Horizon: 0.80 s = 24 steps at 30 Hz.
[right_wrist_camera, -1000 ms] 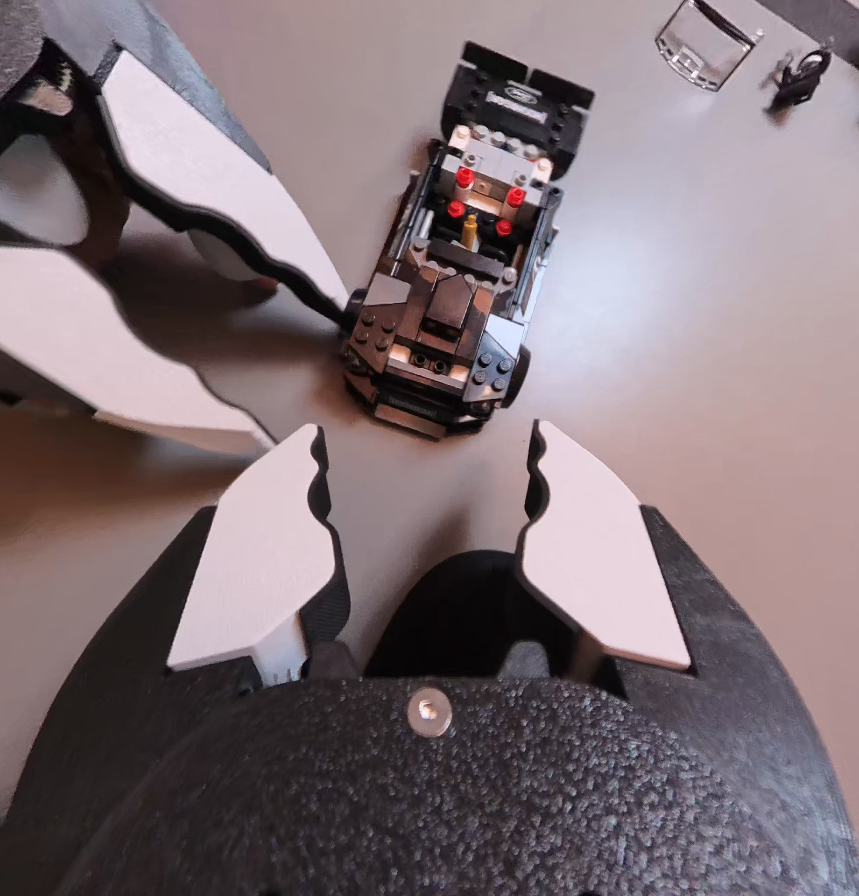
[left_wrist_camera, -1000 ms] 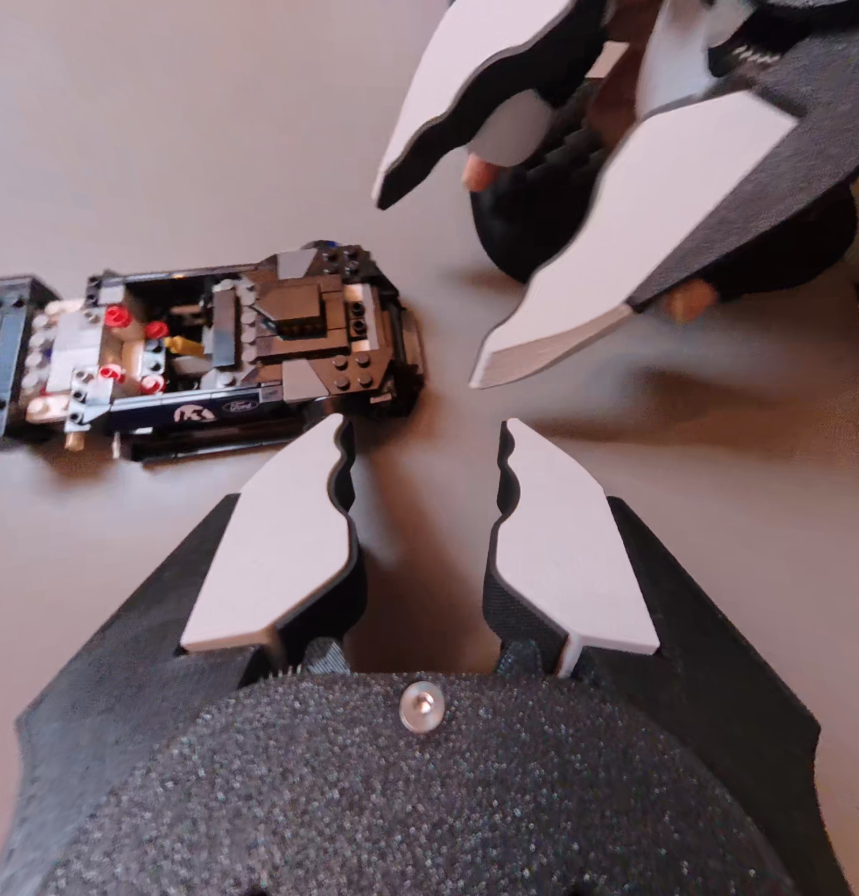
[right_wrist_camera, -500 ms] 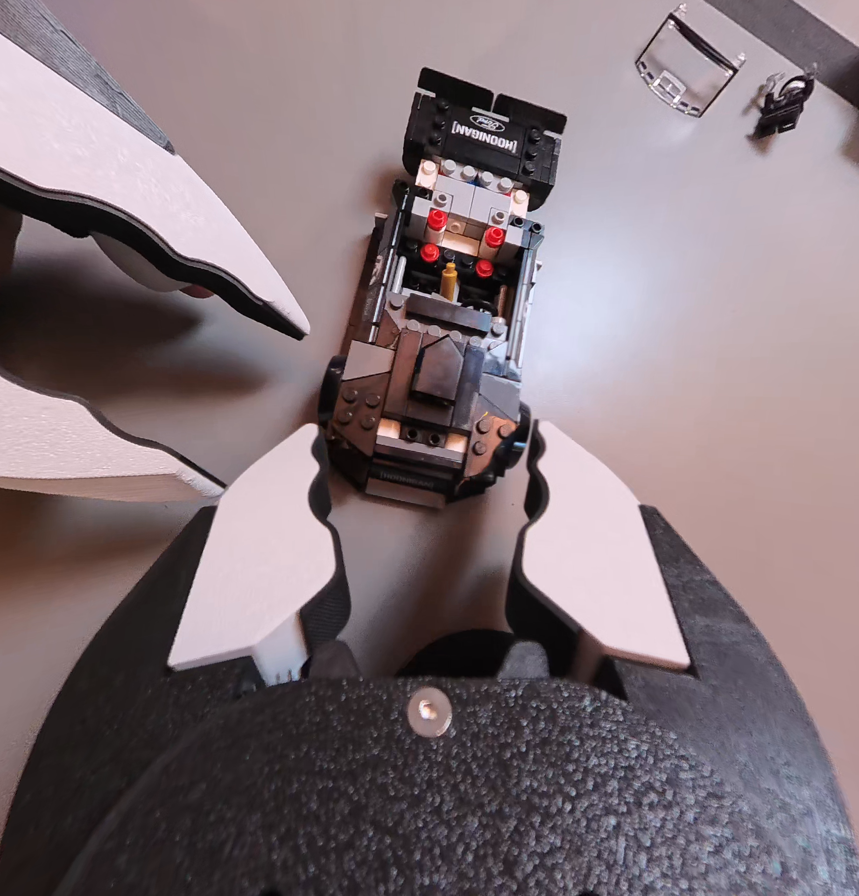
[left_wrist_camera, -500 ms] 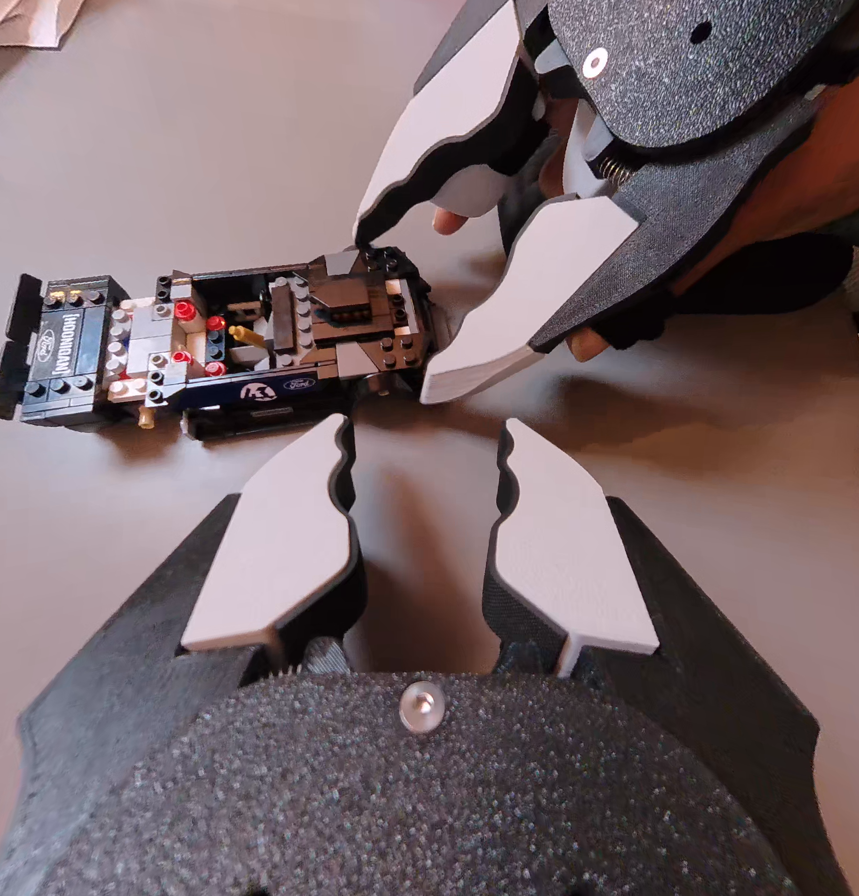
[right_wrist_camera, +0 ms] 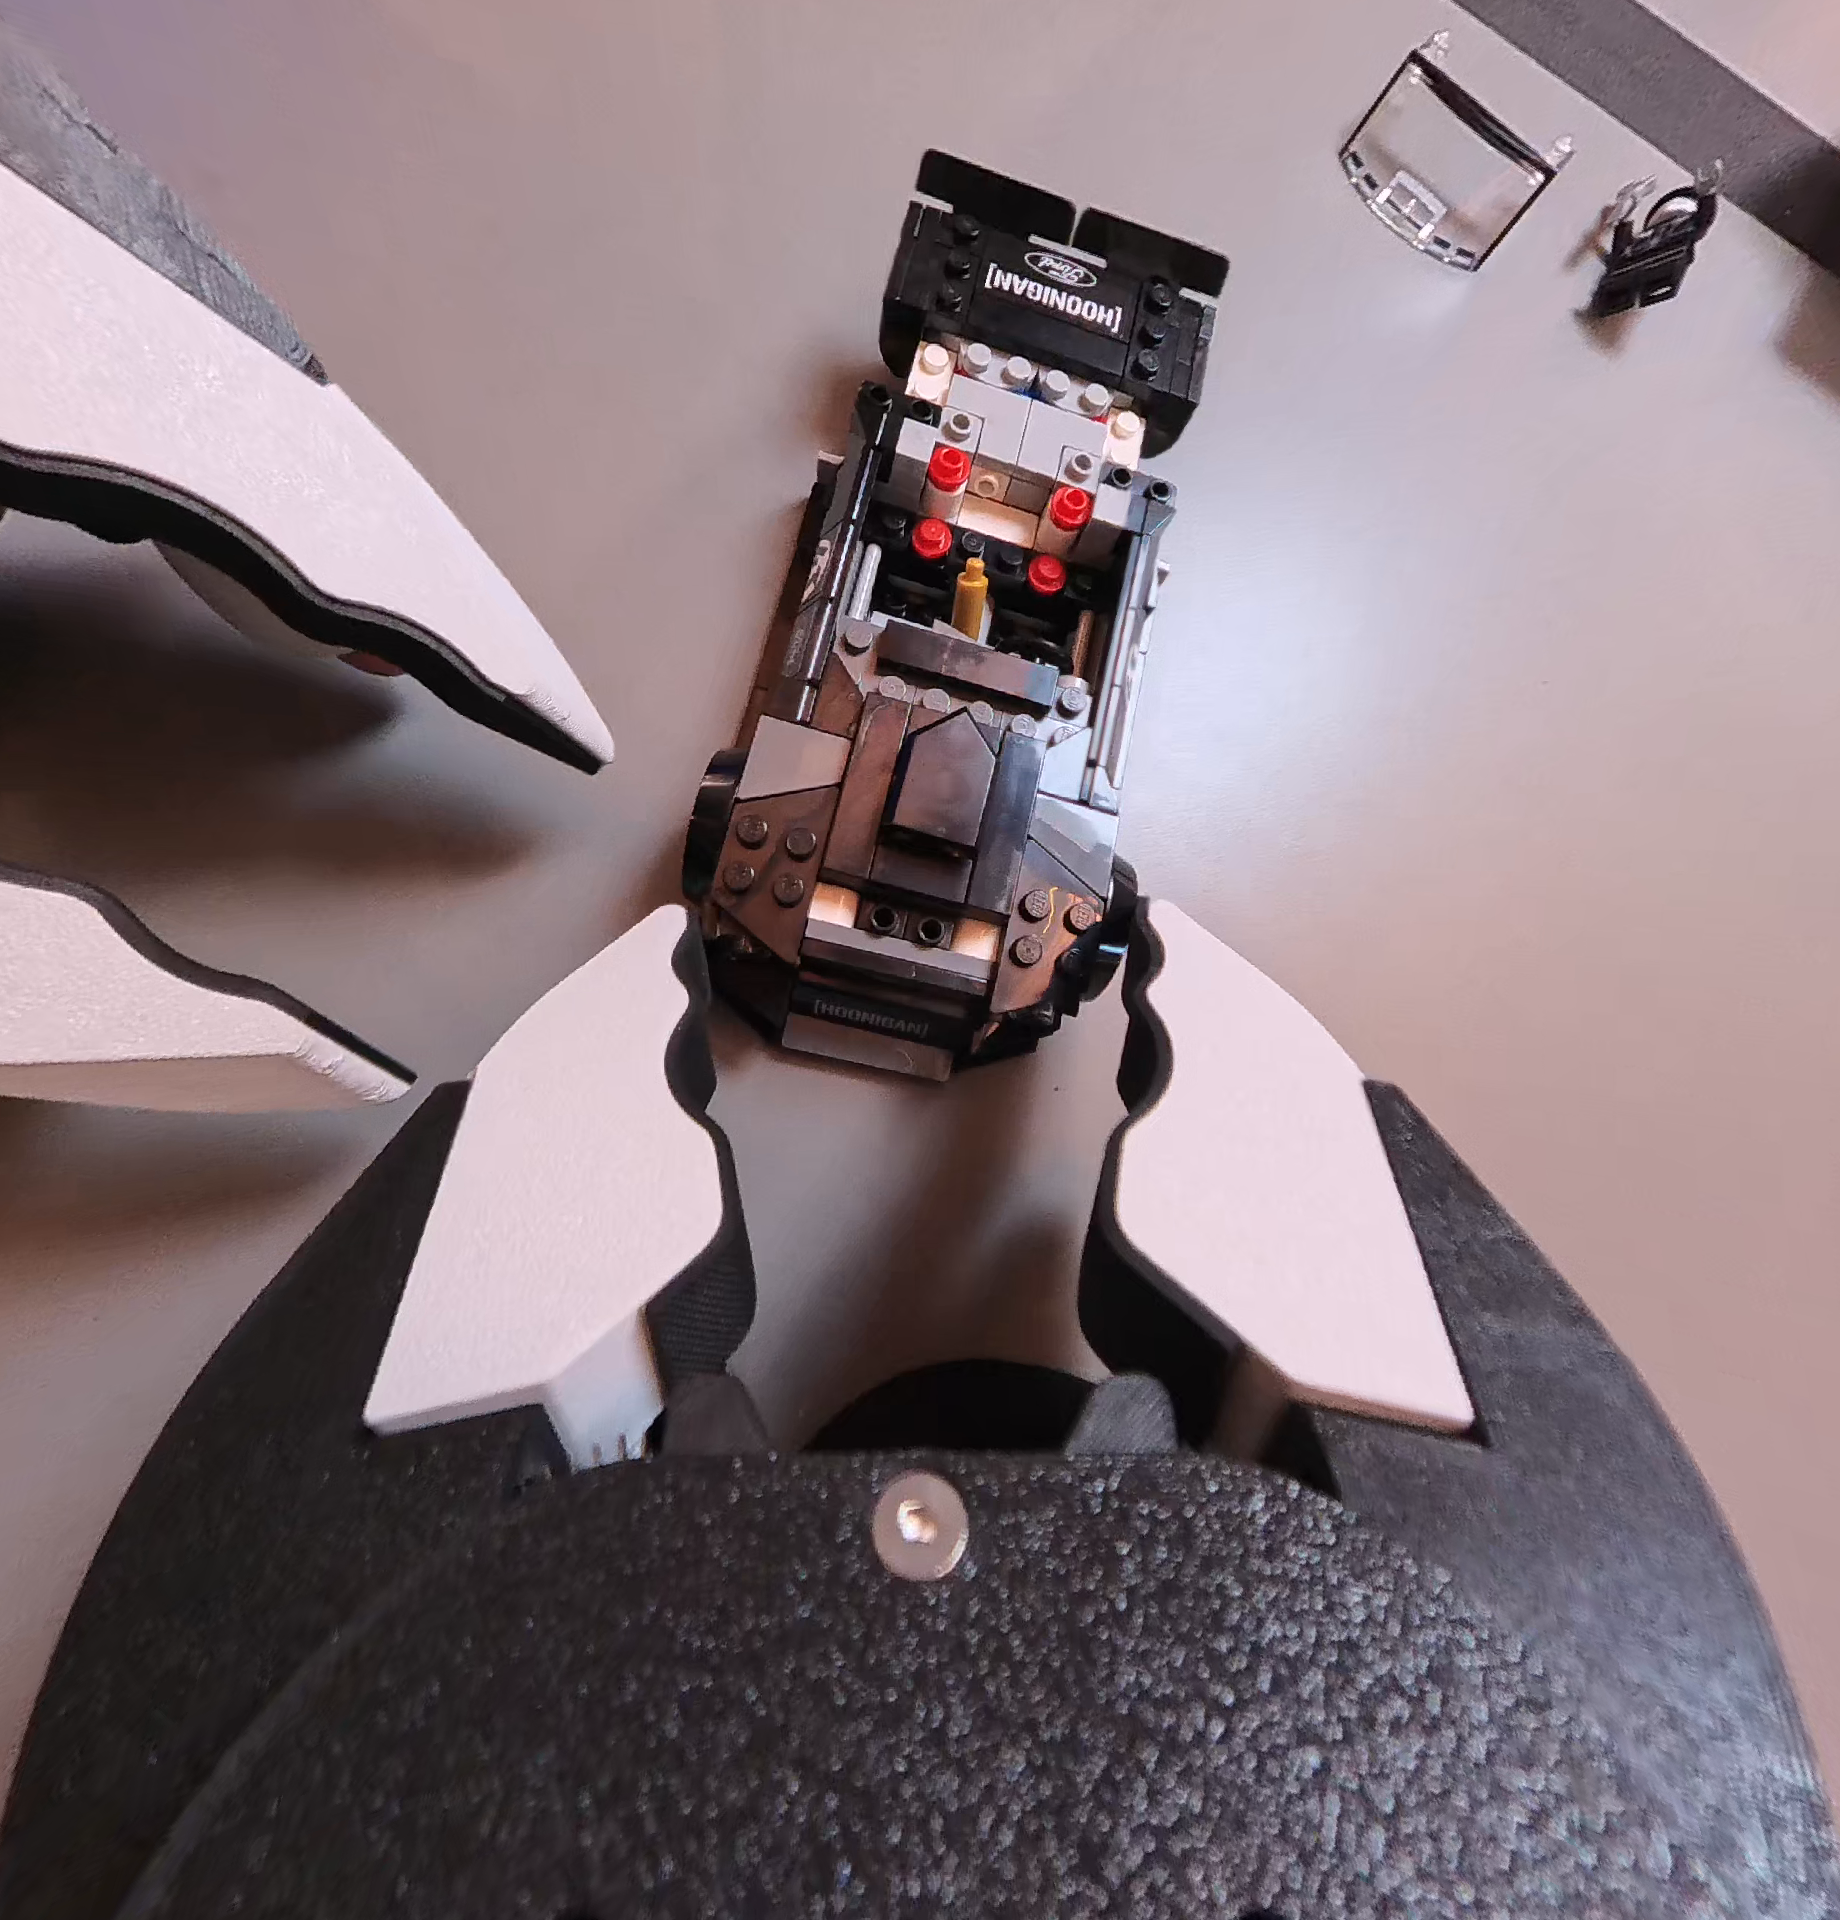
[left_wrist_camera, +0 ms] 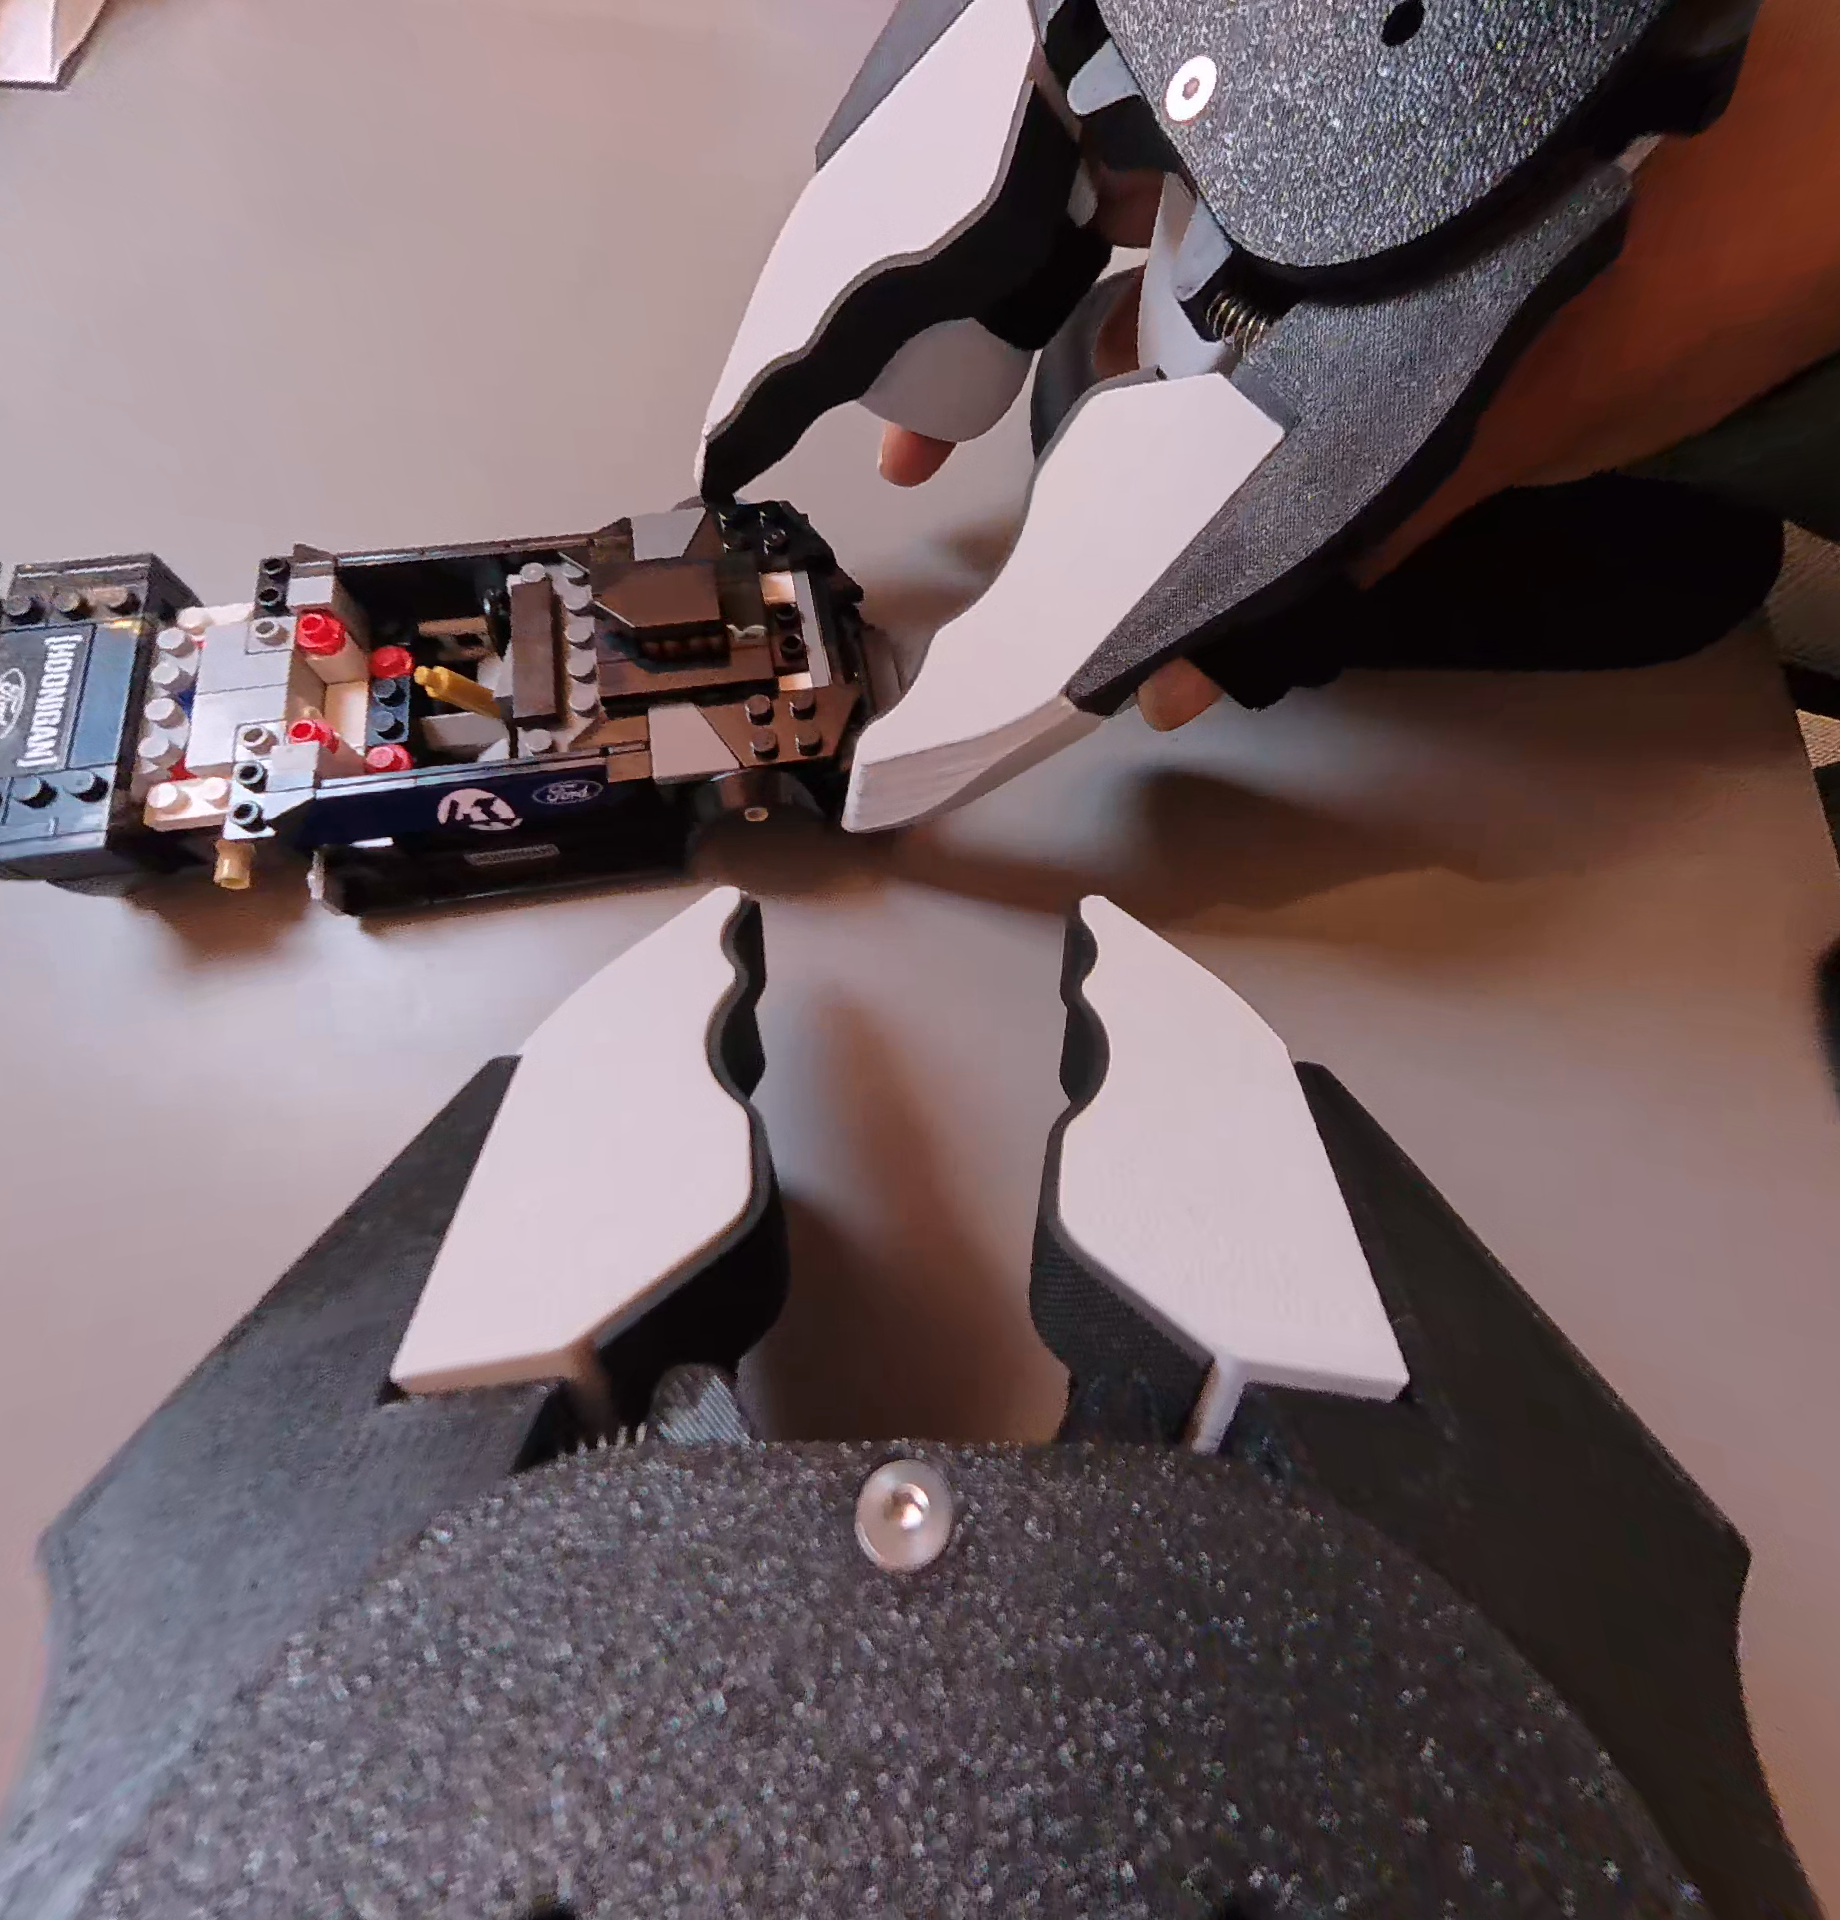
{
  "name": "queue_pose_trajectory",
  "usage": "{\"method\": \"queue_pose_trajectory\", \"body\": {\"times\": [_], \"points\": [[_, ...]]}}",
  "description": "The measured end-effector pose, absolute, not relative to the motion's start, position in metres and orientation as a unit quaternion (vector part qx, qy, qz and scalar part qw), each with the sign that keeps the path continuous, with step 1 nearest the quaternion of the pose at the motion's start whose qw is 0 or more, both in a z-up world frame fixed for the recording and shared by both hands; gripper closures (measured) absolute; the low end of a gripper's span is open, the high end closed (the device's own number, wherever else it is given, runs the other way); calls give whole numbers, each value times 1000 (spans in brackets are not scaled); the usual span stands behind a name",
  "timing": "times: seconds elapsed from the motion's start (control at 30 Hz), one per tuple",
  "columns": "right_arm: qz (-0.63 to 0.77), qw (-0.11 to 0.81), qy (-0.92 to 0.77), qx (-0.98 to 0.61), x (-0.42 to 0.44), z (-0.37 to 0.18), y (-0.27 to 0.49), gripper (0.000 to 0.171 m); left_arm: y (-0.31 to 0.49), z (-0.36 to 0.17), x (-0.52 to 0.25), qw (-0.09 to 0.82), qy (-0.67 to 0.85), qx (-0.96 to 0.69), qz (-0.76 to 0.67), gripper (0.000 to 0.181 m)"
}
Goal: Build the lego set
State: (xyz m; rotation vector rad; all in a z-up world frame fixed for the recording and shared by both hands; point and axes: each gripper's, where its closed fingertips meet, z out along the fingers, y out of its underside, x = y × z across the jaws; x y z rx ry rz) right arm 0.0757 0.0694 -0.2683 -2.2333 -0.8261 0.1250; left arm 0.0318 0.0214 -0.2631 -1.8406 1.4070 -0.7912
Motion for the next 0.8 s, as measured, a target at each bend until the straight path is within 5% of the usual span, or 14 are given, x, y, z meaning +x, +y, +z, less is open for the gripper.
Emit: {"method": "queue_pose_trajectory", "body": {"times": [0.27, 0.53, 0.8], "points": [[38, 374, -314, -872, 78, -268, 73, 94, 63, -245, 30, 385, 482, -722, -315, 118], [37, 379, -314, -870, 80, -267, 76, 92, 188, -220, 7, 459, 212, -776, -377, 104], [46, 384, -322, -864, 79, -265, 77, 89, 198, -239, 31, 387, 250, -788, -409, 99]]}}
